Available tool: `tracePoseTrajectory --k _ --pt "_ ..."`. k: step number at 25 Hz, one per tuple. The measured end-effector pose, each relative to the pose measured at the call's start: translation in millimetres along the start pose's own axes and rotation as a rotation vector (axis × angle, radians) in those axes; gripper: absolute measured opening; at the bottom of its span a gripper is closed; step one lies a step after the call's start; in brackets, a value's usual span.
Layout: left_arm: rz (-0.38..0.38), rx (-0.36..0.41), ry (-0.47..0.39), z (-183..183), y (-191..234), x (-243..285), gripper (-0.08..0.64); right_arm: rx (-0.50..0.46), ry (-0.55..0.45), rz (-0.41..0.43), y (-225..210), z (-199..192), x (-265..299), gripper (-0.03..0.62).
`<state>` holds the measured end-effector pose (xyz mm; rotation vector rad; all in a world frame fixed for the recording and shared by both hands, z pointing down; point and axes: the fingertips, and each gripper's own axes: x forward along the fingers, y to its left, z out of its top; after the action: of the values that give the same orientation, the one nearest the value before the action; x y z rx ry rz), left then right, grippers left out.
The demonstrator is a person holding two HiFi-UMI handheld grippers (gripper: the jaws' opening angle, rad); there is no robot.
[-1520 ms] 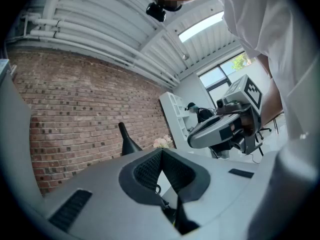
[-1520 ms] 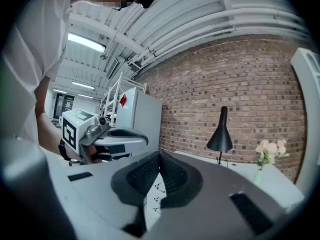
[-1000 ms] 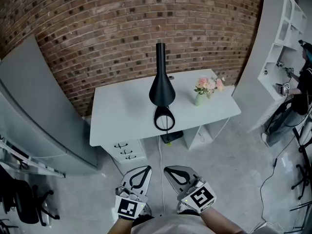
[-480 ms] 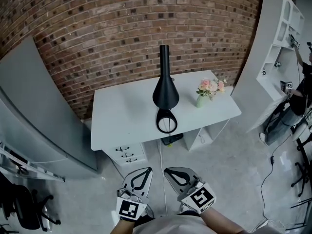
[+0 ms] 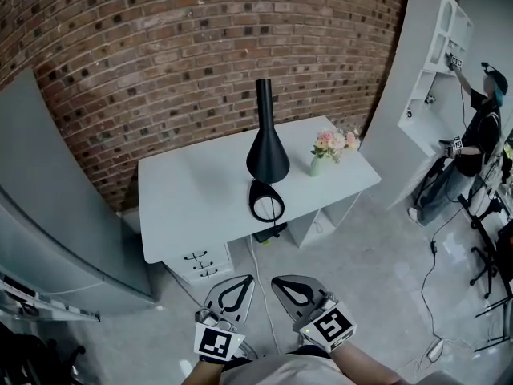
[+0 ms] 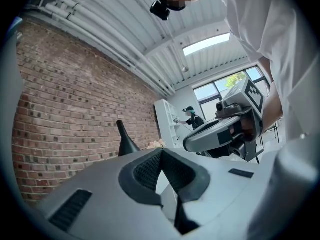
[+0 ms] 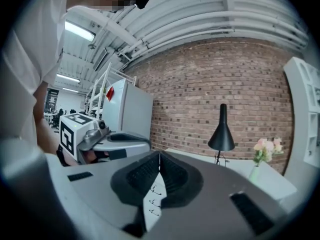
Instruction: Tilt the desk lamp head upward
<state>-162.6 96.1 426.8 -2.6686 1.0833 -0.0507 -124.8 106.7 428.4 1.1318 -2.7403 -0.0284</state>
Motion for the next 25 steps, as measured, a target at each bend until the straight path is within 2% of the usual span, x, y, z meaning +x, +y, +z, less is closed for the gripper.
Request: tracePoseTrajectory --k 6,13,17,19,22,25 --pt "-0.077 -0.007 -0.047 -4 12 -13 0.008 -0.002 0.031 -0.085 22 -3 7 0.017" --pt "-0.098 -0.037 -0.057 -10 19 -9 0.008 0.016 0.036 -0.104 27 -6 18 0.017" --pt "-0.081 -0.03 -0.048 -19 25 10 0.008 0.017 0.023 -0.076 6 -10 31 0.018" --pt "-0.054 -0.055 -0.045 -26 30 24 0.008 0.02 0.018 -0.051 -9 -16 38 0.018" --pt "-0.018 -0.086 -0.044 -28 40 54 0.008 0.012 0.004 -0.029 -43 -14 47 0.017" --pt "0.002 -0.082 -0.033 -27 49 84 0.008 0.017 -0.016 -0.027 -81 -8 53 0.018"
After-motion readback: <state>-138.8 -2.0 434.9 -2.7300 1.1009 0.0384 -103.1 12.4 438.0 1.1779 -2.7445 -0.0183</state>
